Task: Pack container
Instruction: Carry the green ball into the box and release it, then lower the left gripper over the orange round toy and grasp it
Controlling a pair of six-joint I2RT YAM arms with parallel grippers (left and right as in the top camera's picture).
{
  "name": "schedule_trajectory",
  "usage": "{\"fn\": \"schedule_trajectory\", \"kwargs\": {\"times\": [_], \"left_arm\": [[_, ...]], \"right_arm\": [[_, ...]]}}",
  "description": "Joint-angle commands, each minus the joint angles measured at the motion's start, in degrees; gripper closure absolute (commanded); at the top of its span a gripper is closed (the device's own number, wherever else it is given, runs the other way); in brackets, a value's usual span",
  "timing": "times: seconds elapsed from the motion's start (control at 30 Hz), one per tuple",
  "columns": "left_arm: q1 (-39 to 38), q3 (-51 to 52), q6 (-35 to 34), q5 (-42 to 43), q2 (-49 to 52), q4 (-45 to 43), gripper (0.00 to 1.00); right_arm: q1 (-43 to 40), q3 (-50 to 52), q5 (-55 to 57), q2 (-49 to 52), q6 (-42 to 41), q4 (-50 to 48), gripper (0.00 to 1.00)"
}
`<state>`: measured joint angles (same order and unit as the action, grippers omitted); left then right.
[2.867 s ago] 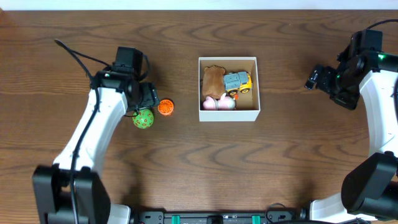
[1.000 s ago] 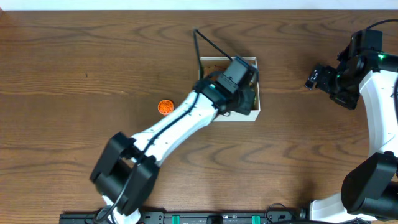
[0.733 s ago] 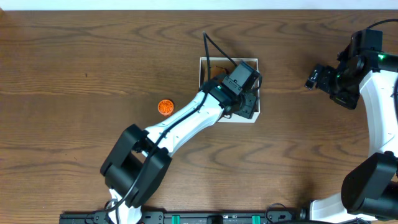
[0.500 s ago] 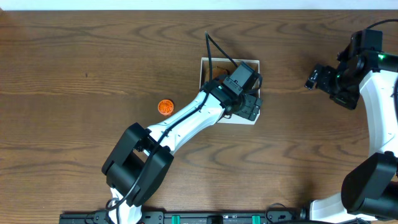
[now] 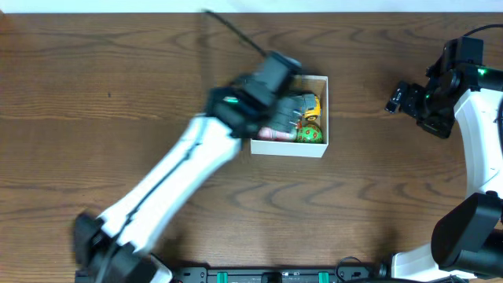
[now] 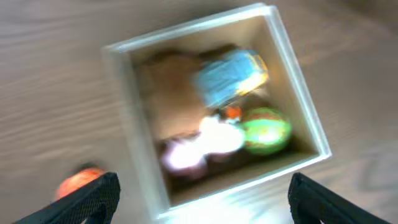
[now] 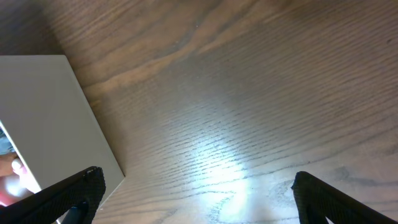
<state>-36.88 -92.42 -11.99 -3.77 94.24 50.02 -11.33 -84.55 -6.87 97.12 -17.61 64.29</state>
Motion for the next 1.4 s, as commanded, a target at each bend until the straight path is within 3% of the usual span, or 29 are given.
{"fn": "schedule_trajectory", "kwargs": {"times": [0.0,0.17,0.3,0.8,1.37], "left_arm": [[7.76,-0.2,0.0,-4.9,-1.38,5.88,0.13],[19.91,3.06,-1.49,0.68,0.94,9.44,0.09],[24.22,5.25,-0.24,5.81,6.58,8.37,0.09],[24.22,5.27,1.07,8.79,24.28,5.6,0.08],[24.15,6.82,3.41,11.5,25.92,2.93,0.12]], "right_arm": [[-0.22,0.24,-0.24,0.39,-0.81,0.02,0.01],[-0.22,0.24,-0.24,0.39,-0.81,-0.13,0.01],[-0.22,0.24,-0.24,0.39,-0.81,-0.35,0.01],[-0.22,0.24,-0.22,0.39,-0.81,-0.24,0.01],[-0.22,0.24,-0.22,0.39,-0.81,-0.35,0.01]]}}
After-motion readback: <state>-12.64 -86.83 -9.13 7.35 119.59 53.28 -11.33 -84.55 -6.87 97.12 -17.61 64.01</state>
